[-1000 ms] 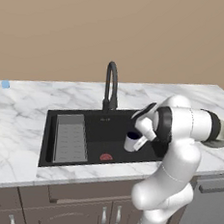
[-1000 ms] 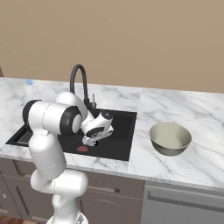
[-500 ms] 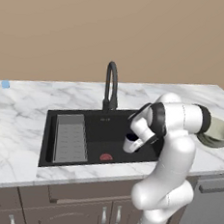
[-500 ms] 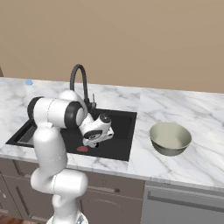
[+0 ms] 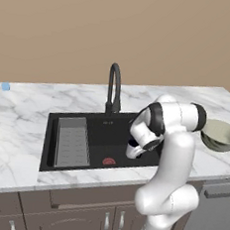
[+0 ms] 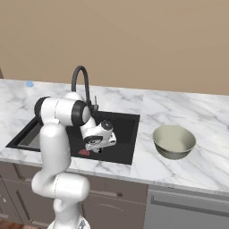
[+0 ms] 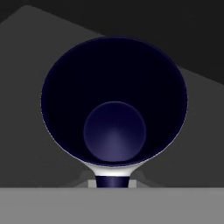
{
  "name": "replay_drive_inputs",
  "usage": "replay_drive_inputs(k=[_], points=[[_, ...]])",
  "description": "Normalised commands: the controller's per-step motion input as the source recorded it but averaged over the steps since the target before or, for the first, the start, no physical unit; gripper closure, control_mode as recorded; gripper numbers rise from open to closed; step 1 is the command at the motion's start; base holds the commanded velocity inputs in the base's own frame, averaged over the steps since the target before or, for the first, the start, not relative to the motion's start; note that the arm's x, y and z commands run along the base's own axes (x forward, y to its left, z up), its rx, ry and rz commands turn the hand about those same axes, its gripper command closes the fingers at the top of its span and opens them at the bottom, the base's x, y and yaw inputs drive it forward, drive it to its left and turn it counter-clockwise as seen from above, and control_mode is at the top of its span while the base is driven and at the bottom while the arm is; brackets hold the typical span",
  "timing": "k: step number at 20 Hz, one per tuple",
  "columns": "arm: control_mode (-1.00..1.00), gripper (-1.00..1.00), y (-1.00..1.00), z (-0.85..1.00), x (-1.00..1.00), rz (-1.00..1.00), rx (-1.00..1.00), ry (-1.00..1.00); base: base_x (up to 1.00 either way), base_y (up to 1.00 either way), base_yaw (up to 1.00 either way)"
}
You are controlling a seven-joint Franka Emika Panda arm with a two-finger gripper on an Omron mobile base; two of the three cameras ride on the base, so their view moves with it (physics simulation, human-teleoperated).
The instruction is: Pick the mug and place it in the sink. Pick the bowl and place it in the open cabinet and then close the cabinet.
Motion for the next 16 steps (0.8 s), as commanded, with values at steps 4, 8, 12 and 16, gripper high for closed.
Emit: replay_drive_inputs(k=[4, 8, 12, 16], points=[[-1.0, 1.0, 0.0, -0.28, 0.25, -0.07, 0.0, 0.0, 0.0, 0.0, 0.0], [-1.0, 1.0, 0.0, -0.25, 0.29, -0.05, 0.0, 0.0, 0.0, 0.0, 0.0], [-1.0, 1.0, 0.0, -0.25, 0.26, -0.03, 0.0, 0.0, 0.0, 0.0, 0.0], [-1.0, 1.0, 0.0, -0.29, 0.28, -0.03, 0.0, 0.0, 0.0, 0.0, 0.0]])
